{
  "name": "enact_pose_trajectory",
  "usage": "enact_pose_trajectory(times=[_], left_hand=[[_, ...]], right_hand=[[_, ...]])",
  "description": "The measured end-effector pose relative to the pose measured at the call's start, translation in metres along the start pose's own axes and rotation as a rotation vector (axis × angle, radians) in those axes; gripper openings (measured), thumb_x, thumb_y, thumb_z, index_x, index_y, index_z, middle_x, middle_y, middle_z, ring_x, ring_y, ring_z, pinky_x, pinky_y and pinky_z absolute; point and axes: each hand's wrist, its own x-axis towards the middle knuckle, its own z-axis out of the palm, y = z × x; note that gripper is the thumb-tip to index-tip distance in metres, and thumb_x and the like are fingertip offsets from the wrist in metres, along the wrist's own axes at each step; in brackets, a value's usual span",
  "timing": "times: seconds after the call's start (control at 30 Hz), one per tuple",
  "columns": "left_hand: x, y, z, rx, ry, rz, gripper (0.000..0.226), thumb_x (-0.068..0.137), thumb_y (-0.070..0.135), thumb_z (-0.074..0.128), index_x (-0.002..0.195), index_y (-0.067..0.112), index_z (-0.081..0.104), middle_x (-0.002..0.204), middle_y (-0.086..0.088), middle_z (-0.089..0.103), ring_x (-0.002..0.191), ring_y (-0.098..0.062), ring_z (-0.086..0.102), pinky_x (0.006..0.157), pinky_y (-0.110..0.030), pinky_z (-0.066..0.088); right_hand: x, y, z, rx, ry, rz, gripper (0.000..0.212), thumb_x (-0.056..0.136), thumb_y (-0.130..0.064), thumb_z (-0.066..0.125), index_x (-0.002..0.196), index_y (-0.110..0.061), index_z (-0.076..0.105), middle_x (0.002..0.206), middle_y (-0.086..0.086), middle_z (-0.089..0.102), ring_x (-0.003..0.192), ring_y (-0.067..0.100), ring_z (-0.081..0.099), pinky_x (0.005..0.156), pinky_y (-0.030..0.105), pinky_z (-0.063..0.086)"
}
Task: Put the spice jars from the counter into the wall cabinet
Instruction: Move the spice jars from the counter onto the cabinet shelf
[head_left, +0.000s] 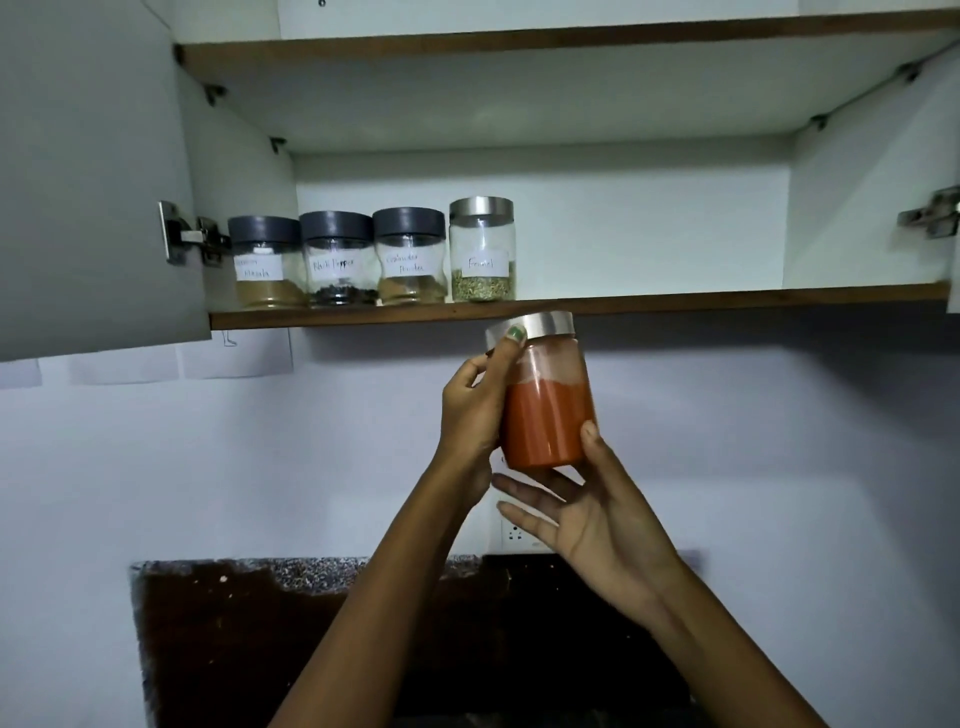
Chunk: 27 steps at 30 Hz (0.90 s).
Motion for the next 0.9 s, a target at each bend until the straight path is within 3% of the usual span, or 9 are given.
enact_pose_trajectory(times=[0.1, 0.2, 0.3, 0.37, 0.5, 0.6, 0.73, 0.9], left_hand=[[-0.003, 0.0, 0.003, -0.025, -0.043, 0.012, 0.057, 0.089, 0.055, 0.047, 0.116, 0.007, 0.061, 0.11, -0.018, 0.069, 0.097, -0.028, 0.069, 0.074, -0.033, 0.058], [-0.006, -0.008, 0.005, 0.047, -0.089, 0.043, 0.053, 0.094, 0.057, 0.033, 0.11, 0.016, 0.064, 0.102, -0.009, 0.072, 0.089, -0.017, 0.071, 0.066, -0.023, 0.057], [-0.007, -0.01, 0.013, 0.078, -0.116, 0.023, 0.049, 0.096, 0.057, 0.024, 0.105, 0.027, 0.062, 0.103, -0.002, 0.072, 0.093, -0.015, 0.069, 0.074, -0.025, 0.056], [-0.011, -0.009, 0.017, 0.067, -0.135, -0.004, 0.048, 0.096, 0.057, 0.023, 0.111, 0.028, 0.058, 0.111, -0.003, 0.069, 0.101, -0.016, 0.067, 0.086, -0.031, 0.055], [-0.016, -0.01, 0.022, 0.081, -0.185, -0.032, 0.055, 0.094, 0.058, 0.027, 0.129, 0.021, 0.047, 0.122, -0.006, 0.062, 0.108, -0.02, 0.064, 0.091, -0.034, 0.053], [-0.014, -0.008, 0.02, 0.059, -0.172, -0.024, 0.059, 0.094, 0.059, 0.025, 0.132, 0.019, 0.044, 0.123, -0.009, 0.062, 0.105, -0.022, 0.066, 0.081, -0.03, 0.057], [-0.008, -0.004, 0.014, 0.036, -0.123, -0.002, 0.06, 0.094, 0.06, 0.026, 0.133, 0.018, 0.044, 0.125, -0.012, 0.061, 0.107, -0.027, 0.065, 0.092, -0.044, 0.054], [-0.008, -0.004, 0.016, 0.052, -0.118, -0.02, 0.059, 0.093, 0.061, 0.029, 0.129, 0.019, 0.049, 0.12, -0.011, 0.064, 0.106, -0.025, 0.066, 0.095, -0.043, 0.052]], right_hand=[[-0.001, 0.002, 0.007, -0.006, 0.054, -0.155, 0.082, 0.058, -0.039, 0.081, 0.127, -0.014, 0.044, 0.122, 0.023, 0.061, 0.103, 0.037, 0.066, 0.088, 0.044, 0.055], [-0.003, 0.005, 0.013, -0.222, 0.22, -0.336, 0.077, 0.053, -0.044, 0.078, 0.117, -0.025, 0.04, 0.122, 0.007, 0.055, 0.098, 0.026, 0.069, 0.084, 0.033, 0.056], [-0.003, 0.005, 0.019, -0.492, 0.358, -0.549, 0.079, 0.047, -0.052, 0.078, 0.109, -0.034, 0.032, 0.119, -0.007, 0.049, 0.095, 0.009, 0.066, 0.069, 0.014, 0.053], [0.001, 0.008, 0.02, -0.63, 0.436, -0.68, 0.079, 0.055, -0.039, 0.082, 0.11, -0.031, 0.027, 0.122, -0.005, 0.041, 0.099, 0.002, 0.059, 0.062, 0.004, 0.048], [0.008, 0.012, 0.017, -0.808, 0.513, -0.854, 0.085, 0.06, -0.009, 0.085, 0.114, -0.03, 0.024, 0.127, -0.008, 0.024, 0.101, -0.002, 0.052, 0.07, 0.005, 0.05], [0.006, 0.006, 0.014, -0.859, 0.429, -0.85, 0.079, 0.061, -0.016, 0.085, 0.11, -0.04, 0.027, 0.126, -0.009, 0.027, 0.104, 0.001, 0.053, 0.074, 0.009, 0.051], [-0.002, -0.006, 0.011, -0.713, 0.236, -0.625, 0.06, 0.067, -0.045, 0.076, 0.111, -0.049, 0.036, 0.126, -0.014, 0.042, 0.106, 0.0, 0.057, 0.074, 0.015, 0.053], [0.001, -0.016, 0.007, -0.383, 0.033, -0.348, 0.07, 0.068, -0.046, 0.065, 0.132, -0.03, 0.042, 0.128, 0.004, 0.056, 0.107, 0.019, 0.065, 0.082, 0.031, 0.057]])
